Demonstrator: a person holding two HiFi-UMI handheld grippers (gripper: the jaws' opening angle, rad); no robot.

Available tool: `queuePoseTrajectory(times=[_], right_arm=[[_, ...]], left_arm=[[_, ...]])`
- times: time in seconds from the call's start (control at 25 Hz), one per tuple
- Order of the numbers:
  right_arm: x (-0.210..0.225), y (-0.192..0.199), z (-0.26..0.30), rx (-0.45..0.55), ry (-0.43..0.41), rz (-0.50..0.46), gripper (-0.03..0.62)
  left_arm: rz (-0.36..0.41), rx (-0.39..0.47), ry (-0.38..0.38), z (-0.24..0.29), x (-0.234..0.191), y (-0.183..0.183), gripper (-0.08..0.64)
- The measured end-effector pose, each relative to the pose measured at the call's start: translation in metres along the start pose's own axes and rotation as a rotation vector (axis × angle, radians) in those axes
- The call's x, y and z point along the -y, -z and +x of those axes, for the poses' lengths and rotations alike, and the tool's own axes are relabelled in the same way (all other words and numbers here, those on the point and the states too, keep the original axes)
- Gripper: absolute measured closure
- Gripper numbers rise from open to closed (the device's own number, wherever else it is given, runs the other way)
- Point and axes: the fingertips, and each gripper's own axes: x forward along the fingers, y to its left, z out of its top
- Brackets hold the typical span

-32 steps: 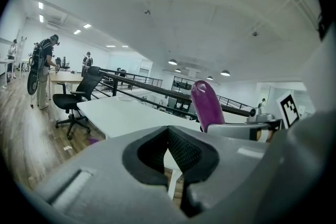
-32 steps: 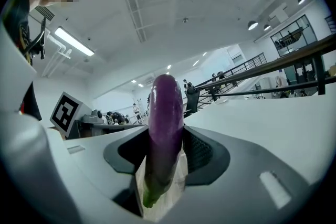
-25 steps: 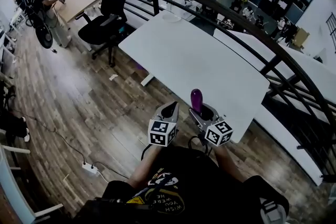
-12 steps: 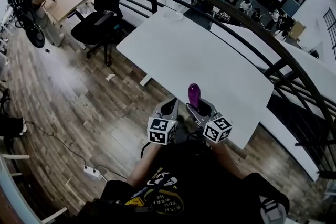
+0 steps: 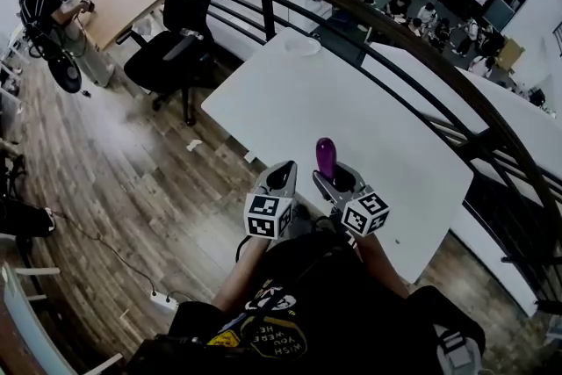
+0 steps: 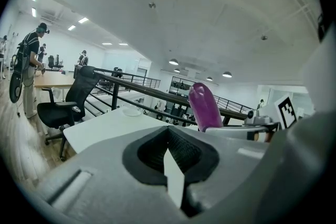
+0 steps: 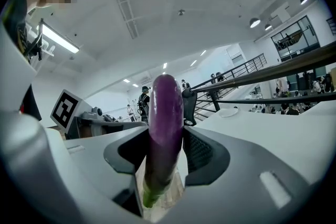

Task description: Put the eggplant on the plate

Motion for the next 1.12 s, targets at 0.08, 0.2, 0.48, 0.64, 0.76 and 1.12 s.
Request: queuePoseTrajectory(times=[0.08, 0.2, 0.48, 0.64, 0.76, 1.12], right_arm=[[0.015, -0.014, 0.013, 0.004, -0.007, 0.001, 0.394], [0.041, -0.03, 0.031, 0.01, -0.015, 0.001, 0.394], [0.093, -0.053, 0.08, -0.013, -0.018, -0.009, 0.394], [0.114, -0.058, 0.102, -0.016, -0.001, 0.002, 0.394], [0.134, -0.061, 0.123, -0.024, 0.02, -0.001, 0.394], [0.198, -0.083, 0.195, -0.066, 0.11, -0.031, 0.394]], left_arm=[[0.004, -0.001, -0.007, 0.019, -0.009, -0.015, 0.555], [0.015, -0.01, -0.013, 0.047, -0.019, -0.03, 0.555], [0.011, -0.031, -0.018, 0.102, -0.049, -0.053, 0.555], [0.012, -0.056, -0.011, 0.13, -0.071, -0.057, 0.555], [0.013, -0.071, 0.003, 0.158, -0.089, -0.059, 0.555], [0.017, -0.105, 0.075, 0.234, -0.137, -0.083, 0.555]])
